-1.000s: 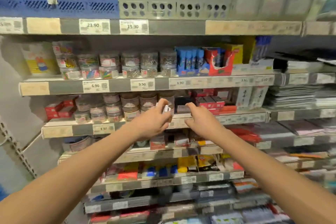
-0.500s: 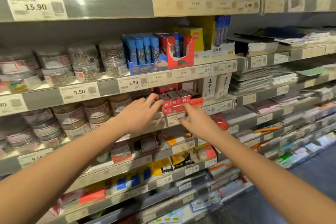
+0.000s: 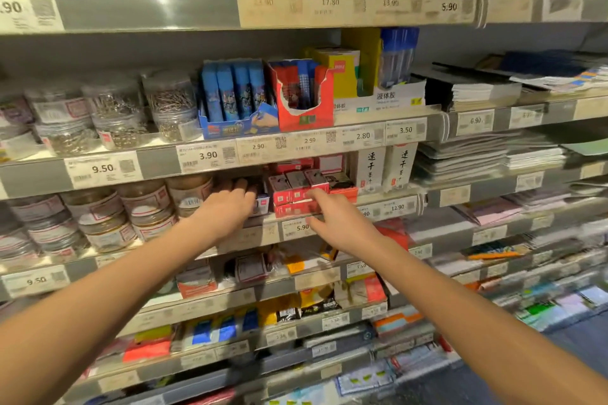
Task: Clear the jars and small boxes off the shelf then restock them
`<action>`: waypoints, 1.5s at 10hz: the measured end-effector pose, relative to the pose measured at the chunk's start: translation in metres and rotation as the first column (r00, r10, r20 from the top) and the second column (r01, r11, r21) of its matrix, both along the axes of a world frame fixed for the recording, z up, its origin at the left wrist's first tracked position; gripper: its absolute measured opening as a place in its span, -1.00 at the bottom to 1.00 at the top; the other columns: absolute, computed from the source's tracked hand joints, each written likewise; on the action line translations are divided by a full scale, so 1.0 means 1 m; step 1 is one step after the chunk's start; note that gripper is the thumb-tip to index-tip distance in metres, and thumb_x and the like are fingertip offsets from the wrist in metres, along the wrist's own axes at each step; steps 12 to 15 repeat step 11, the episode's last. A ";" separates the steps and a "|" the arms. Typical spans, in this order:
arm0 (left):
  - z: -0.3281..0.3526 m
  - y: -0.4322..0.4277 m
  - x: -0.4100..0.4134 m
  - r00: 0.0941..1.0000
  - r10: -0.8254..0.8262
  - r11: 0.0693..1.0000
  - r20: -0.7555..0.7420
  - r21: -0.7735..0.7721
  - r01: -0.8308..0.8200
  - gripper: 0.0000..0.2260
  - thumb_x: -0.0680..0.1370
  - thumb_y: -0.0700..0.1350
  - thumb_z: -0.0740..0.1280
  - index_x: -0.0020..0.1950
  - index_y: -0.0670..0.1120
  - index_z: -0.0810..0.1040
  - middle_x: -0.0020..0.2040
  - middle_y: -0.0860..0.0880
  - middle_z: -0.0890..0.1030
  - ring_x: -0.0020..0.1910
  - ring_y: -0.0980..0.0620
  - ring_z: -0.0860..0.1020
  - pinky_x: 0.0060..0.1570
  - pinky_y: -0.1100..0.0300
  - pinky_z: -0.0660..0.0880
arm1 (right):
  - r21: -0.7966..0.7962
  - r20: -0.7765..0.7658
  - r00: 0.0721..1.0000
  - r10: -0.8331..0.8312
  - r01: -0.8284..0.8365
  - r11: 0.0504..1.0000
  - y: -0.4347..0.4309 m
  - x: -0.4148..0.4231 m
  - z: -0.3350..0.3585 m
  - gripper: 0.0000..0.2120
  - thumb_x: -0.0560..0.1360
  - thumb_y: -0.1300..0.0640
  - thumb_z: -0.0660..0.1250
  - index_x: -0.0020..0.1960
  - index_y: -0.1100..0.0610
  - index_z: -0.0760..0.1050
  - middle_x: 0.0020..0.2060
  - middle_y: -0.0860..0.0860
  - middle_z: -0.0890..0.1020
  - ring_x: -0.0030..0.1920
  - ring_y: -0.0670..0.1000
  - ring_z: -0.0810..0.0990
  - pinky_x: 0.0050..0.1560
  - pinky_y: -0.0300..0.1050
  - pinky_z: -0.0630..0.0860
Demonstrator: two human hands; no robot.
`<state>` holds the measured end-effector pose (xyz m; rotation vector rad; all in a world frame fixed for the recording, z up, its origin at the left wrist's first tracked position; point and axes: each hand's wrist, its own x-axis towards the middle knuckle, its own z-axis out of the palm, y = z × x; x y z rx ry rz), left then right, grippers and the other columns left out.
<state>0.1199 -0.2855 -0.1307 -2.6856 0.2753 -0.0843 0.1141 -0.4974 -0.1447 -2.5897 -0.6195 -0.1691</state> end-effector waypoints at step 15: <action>0.000 0.004 -0.033 0.977 -0.045 0.932 0.210 -0.343 0.117 -0.54 0.59 -0.07 0.25 0.48 -0.07 0.27 0.30 -0.08 0.39 0.24 -0.09 0.37 0.14 0.02 0.47 | -0.079 0.051 0.992 0.120 -0.116 0.990 0.033 -0.032 0.023 -0.52 0.58 0.10 0.21 0.47 0.10 0.21 0.15 0.10 0.54 0.25 0.14 0.40 0.14 0.03 0.40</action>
